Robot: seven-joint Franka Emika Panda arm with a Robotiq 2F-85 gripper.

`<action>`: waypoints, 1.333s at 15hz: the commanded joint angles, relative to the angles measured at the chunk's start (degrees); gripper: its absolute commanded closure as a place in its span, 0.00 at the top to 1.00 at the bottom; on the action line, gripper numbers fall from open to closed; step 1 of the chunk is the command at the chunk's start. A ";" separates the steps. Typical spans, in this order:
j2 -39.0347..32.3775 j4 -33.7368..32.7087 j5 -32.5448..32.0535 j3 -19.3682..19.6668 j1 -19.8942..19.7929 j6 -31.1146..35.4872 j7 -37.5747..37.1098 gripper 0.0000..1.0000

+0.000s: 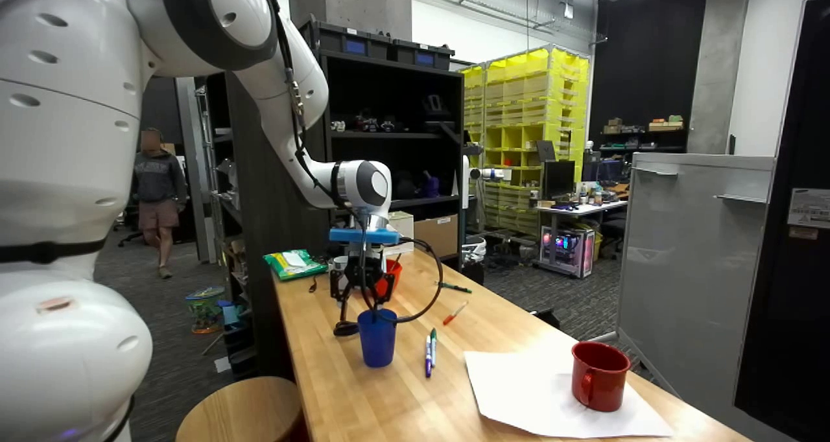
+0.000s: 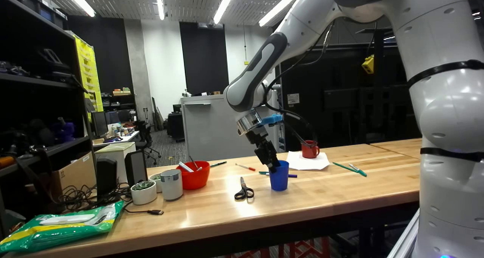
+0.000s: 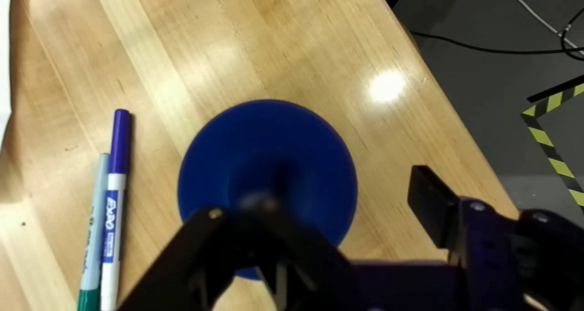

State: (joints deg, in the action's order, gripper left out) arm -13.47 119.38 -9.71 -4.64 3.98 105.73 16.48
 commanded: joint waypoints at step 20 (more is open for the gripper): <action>8.44 8.07 -11.25 -0.74 1.17 24.49 -1.74 1.00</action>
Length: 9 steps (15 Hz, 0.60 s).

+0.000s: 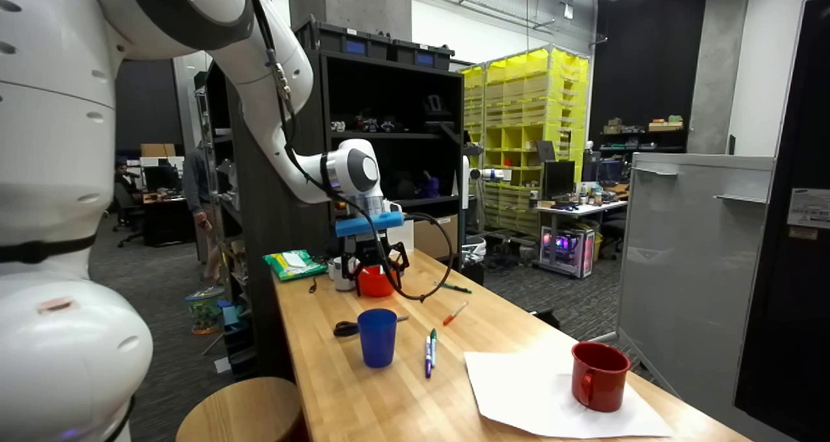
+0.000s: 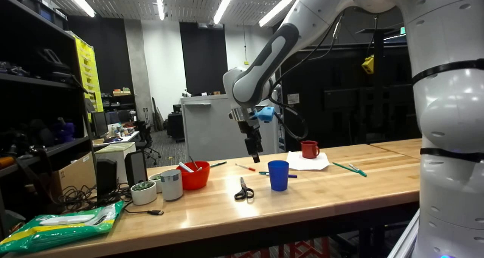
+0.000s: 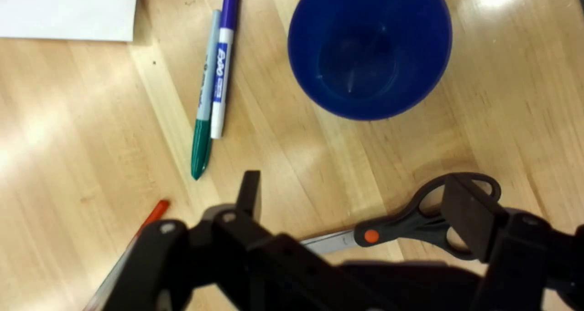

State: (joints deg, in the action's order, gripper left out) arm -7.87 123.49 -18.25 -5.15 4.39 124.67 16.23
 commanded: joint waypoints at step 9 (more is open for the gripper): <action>0.75 5.61 -5.57 0.11 0.98 14.56 -2.23 1.00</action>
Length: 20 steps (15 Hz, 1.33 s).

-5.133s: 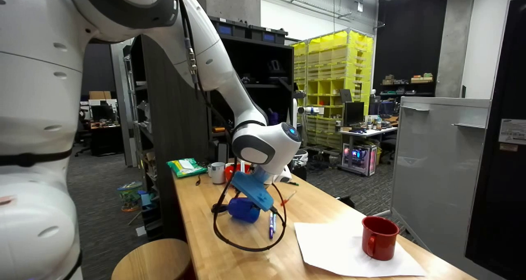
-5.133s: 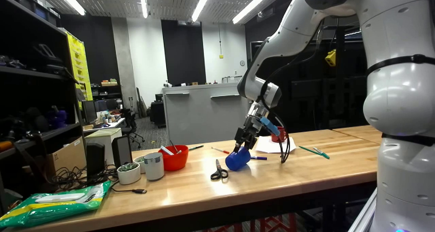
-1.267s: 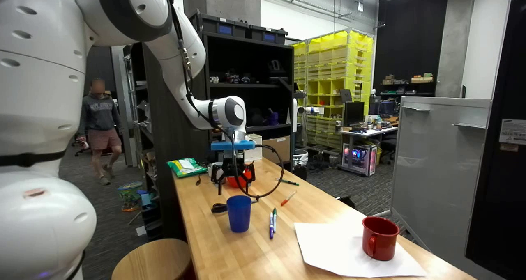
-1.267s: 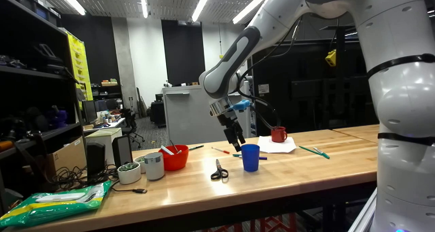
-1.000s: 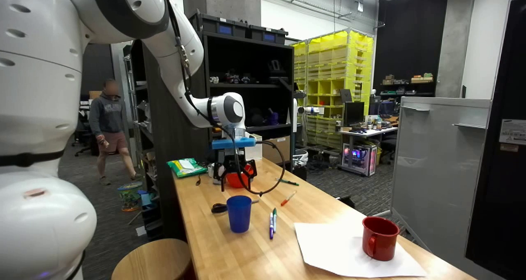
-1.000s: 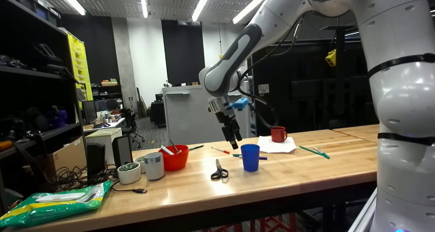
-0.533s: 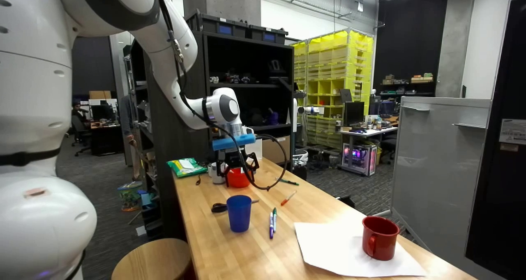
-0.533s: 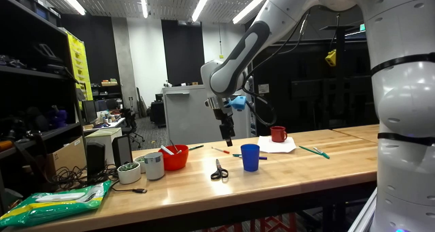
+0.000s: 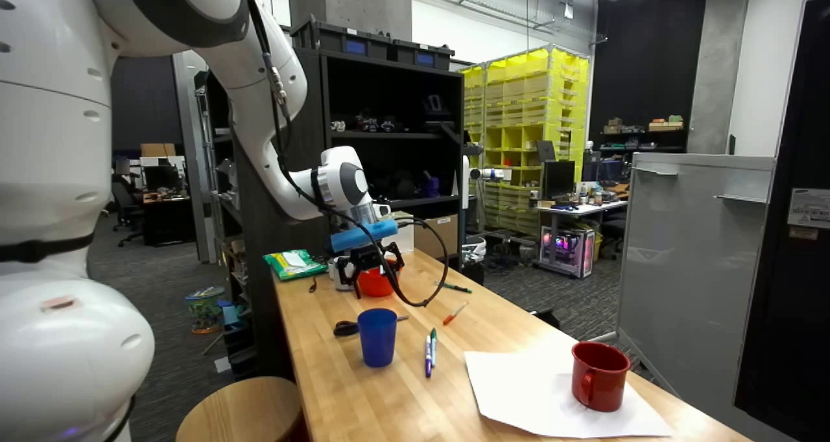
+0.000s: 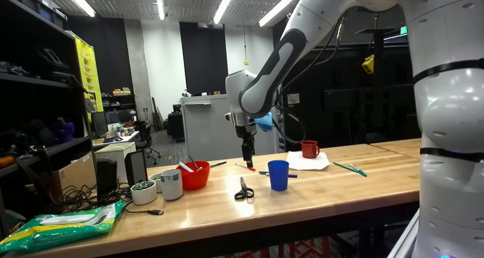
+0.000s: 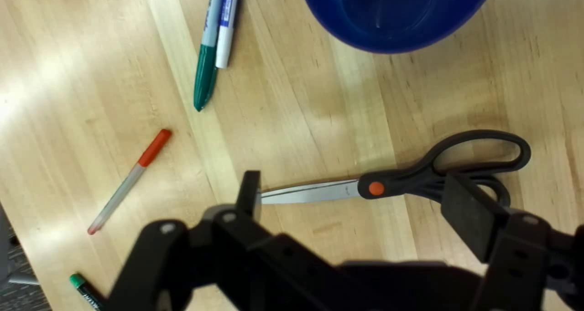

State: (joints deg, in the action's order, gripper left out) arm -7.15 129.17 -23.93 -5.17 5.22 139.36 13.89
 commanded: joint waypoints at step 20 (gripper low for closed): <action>-7.60 -13.66 7.38 -1.46 0.00 -0.44 8.73 1.00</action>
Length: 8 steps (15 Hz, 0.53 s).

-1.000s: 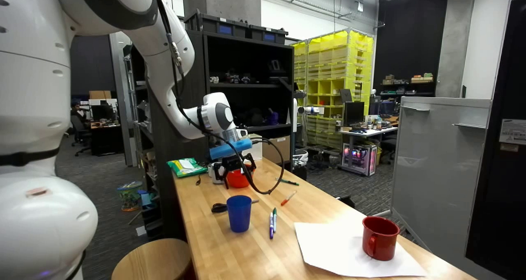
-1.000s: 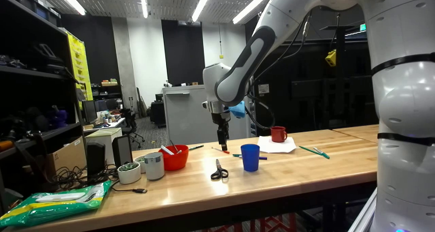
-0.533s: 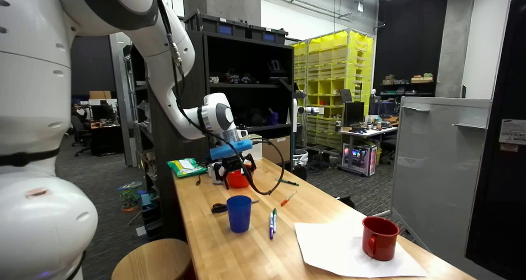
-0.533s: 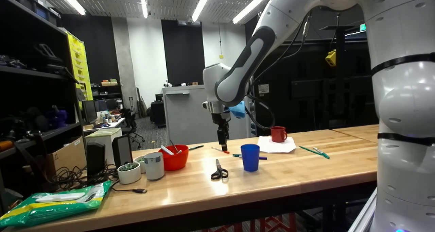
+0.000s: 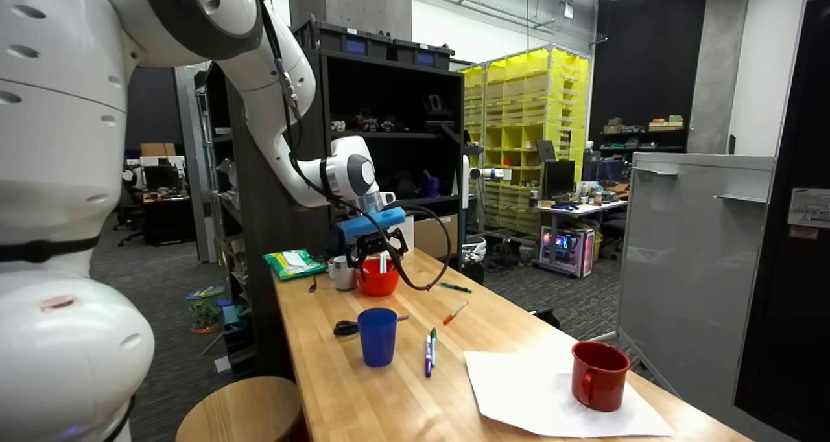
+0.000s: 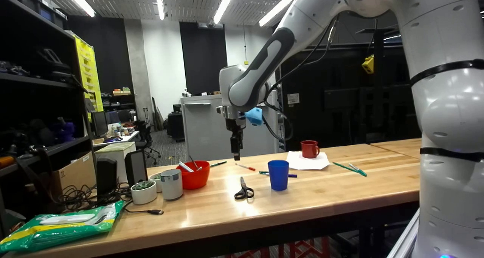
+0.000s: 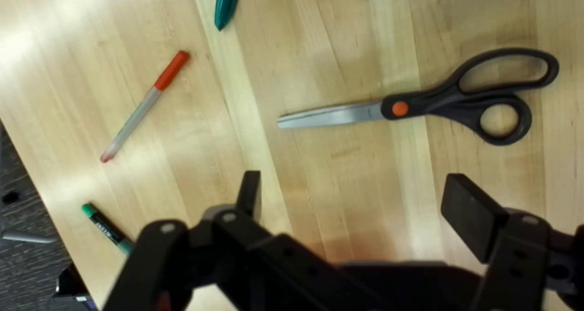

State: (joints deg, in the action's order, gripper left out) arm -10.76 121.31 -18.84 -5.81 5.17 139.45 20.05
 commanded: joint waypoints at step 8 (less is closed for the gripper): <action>-16.61 -23.23 4.63 -2.26 0.36 -1.48 4.13 1.00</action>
State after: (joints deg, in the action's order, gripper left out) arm -21.95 105.75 -15.77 -7.38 5.27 139.44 22.19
